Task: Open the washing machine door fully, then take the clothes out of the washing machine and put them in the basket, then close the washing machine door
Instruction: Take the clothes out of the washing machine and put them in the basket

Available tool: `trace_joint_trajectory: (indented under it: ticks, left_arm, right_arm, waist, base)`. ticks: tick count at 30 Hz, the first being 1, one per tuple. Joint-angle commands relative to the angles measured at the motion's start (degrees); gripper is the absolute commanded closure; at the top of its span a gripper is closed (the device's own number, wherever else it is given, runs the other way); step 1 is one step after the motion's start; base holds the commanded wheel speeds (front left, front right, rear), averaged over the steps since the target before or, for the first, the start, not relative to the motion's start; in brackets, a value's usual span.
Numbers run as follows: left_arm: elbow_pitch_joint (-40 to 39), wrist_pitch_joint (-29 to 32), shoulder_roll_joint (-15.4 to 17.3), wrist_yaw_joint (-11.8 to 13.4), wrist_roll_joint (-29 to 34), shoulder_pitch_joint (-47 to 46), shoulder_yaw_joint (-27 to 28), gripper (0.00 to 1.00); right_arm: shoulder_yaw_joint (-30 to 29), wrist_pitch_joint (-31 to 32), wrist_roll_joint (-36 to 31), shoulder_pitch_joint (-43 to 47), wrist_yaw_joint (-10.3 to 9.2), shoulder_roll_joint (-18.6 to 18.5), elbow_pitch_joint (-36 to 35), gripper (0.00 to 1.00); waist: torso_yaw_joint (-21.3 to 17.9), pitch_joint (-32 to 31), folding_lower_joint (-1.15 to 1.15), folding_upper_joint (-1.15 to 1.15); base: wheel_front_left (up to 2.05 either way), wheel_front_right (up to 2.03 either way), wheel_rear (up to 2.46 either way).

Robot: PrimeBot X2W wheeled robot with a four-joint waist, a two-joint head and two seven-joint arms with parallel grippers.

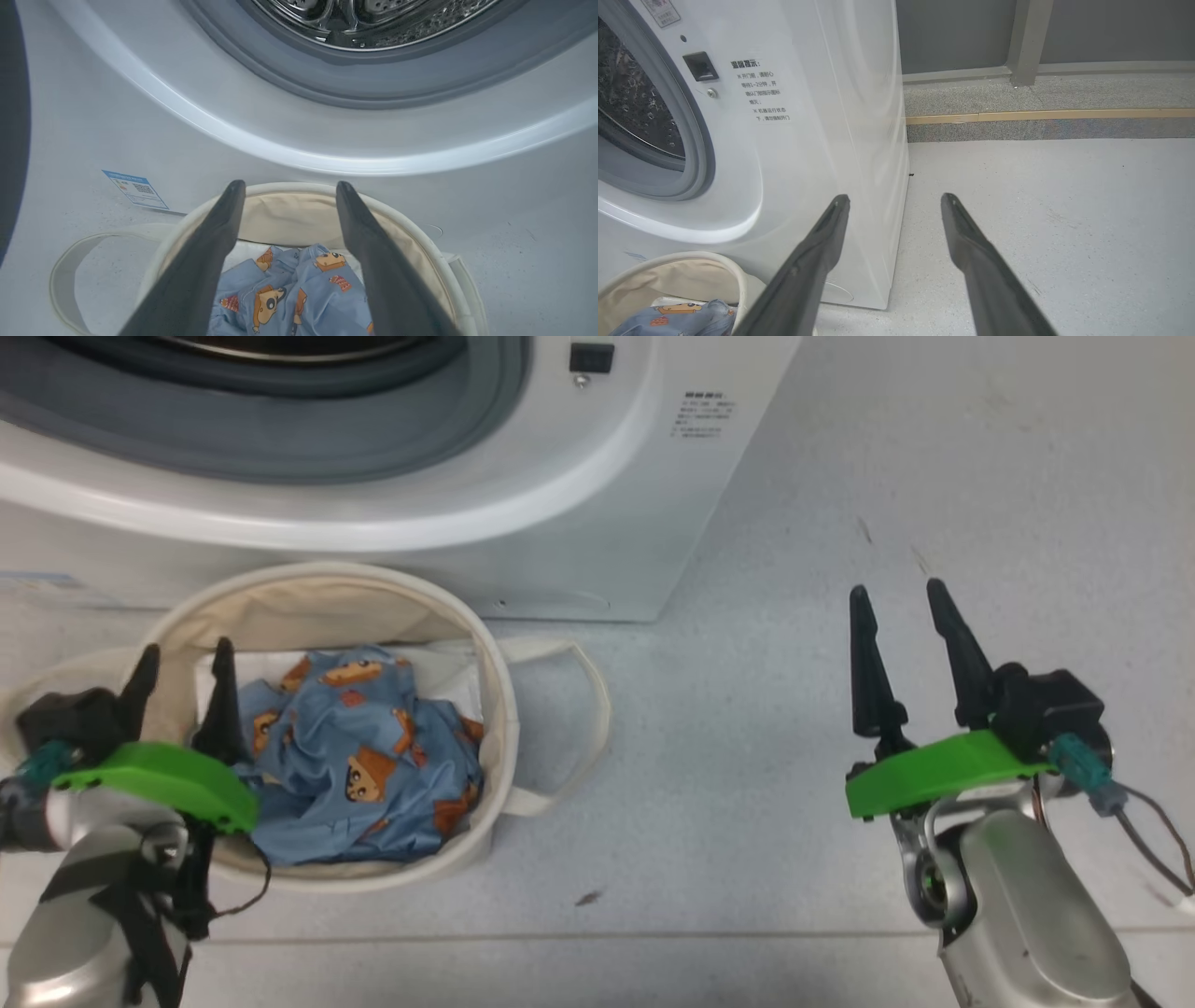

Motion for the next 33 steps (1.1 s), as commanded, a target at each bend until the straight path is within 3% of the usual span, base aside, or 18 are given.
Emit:
trace_joint_trajectory:
  ticks: [1,11,21,33]
  left_arm:
    - [-3.15,-0.41,1.96,-0.46,0.88,0.07,3.46,0.00]
    - [-16.33,-0.41,0.11,-3.23,5.36,8.08,14.29,0.00]
    - [-20.09,-0.41,-0.73,-3.35,4.86,15.90,16.57,0.00]
    - [-21.38,0.01,-1.15,-3.23,4.80,22.75,14.93,0.00]
  right_arm:
    - [1.12,-0.28,0.48,1.45,0.05,0.36,-1.17,0.00]
    - [3.92,-0.28,0.92,3.49,0.05,-0.26,1.23,0.00]
    - [7.61,-0.28,2.27,4.99,0.05,-0.45,2.77,0.00]
    - [5.86,-0.28,2.36,7.77,0.05,-0.46,2.11,0.00]
  waist:
    - [0.83,-1.82,0.00,0.00]
    - [2.06,-8.89,0.00,0.00]
    - [1.34,-14.50,0.00,0.00]
    - [2.32,-18.82,0.00,0.00]
  base:
    - [0.00,0.00,0.00]
    - [0.00,0.00,0.00]
    - [0.00,0.00,0.00]
    - [0.00,0.00,0.00]
